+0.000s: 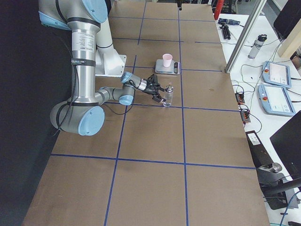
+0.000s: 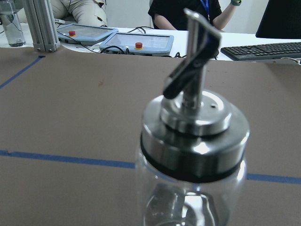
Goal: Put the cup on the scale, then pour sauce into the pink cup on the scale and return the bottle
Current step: 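Lift the bottle with the right gripper and carry it toward the scale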
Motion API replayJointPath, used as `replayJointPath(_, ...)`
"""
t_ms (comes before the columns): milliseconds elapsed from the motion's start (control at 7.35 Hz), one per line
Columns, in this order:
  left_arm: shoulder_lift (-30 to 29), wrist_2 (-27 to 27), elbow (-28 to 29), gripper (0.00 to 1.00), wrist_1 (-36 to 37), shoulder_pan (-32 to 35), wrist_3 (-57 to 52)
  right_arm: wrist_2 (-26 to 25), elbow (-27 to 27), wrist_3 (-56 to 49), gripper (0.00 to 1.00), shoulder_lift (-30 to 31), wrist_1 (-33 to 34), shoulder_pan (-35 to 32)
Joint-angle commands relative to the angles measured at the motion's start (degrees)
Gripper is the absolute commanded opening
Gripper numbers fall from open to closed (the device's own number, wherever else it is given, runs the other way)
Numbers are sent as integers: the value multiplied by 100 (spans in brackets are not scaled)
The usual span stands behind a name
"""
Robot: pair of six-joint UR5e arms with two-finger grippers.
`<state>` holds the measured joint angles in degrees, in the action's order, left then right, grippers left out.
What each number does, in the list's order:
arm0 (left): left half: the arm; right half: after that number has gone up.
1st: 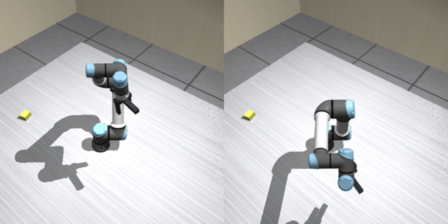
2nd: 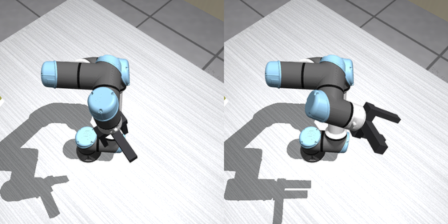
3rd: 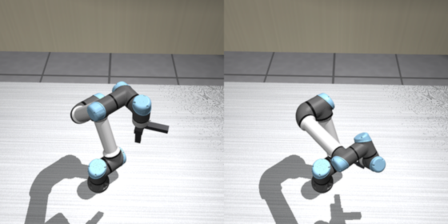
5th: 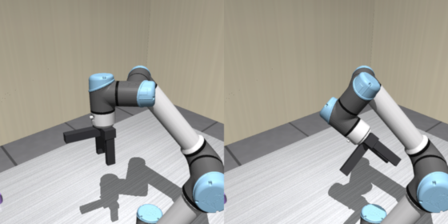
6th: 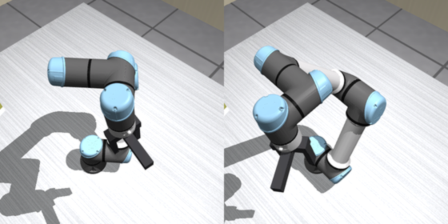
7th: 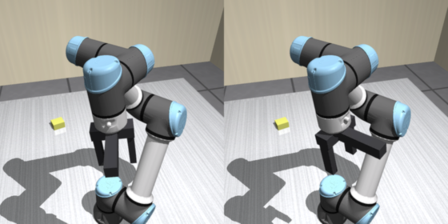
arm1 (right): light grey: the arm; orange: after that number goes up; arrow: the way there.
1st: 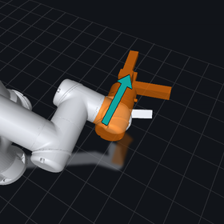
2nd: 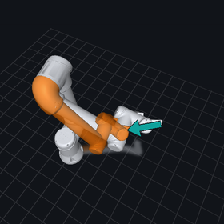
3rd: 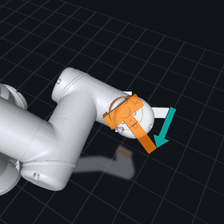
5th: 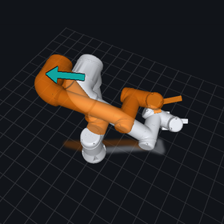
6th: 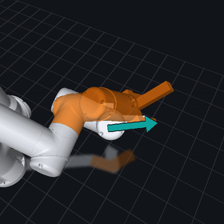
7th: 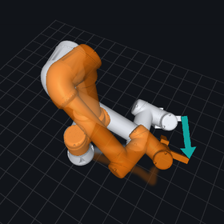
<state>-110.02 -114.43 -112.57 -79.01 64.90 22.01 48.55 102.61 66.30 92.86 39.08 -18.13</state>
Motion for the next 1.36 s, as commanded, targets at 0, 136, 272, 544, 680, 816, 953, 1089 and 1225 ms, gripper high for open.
replayJointPath(0, -2, 0, 34, 100, -1, 6, -4, 5, -144, -91, 100, -75, 3, -129)
replayJointPath(136, -2, -9, 34, 100, -9, 6, -4, 14, -162, -204, 100, -110, -5, -190)
replayJointPath(272, -2, 0, 34, 100, -1, 14, -4, 14, -162, -214, 100, -128, 3, -208)
replayJointPath(544, -2, 0, 34, 100, -1, 14, 5, 23, -180, -206, 100, -137, 3, -235)
replayJointPath(680, -2, 0, 34, 100, -9, 14, -4, 23, -232, -206, 100, -137, 3, -226)
replayJointPath(816, -2, 0, 34, 100, -9, 14, 5, 23, -259, -180, 88, -181, -5, -235)
replayJointPath(953, -2, 0, 34, 100, -9, 14, -4, 23, -268, -171, 48, -251, -6, -235)
replayJointPath(1089, -11, 0, 25, 100, -9, 40, -4, 32, -268, -188, 0, -277, -6, -235)
replayJointPath(1225, -11, -9, 34, 100, -1, 102, -65, 153, -163, -249, 0, -330, -14, -357)
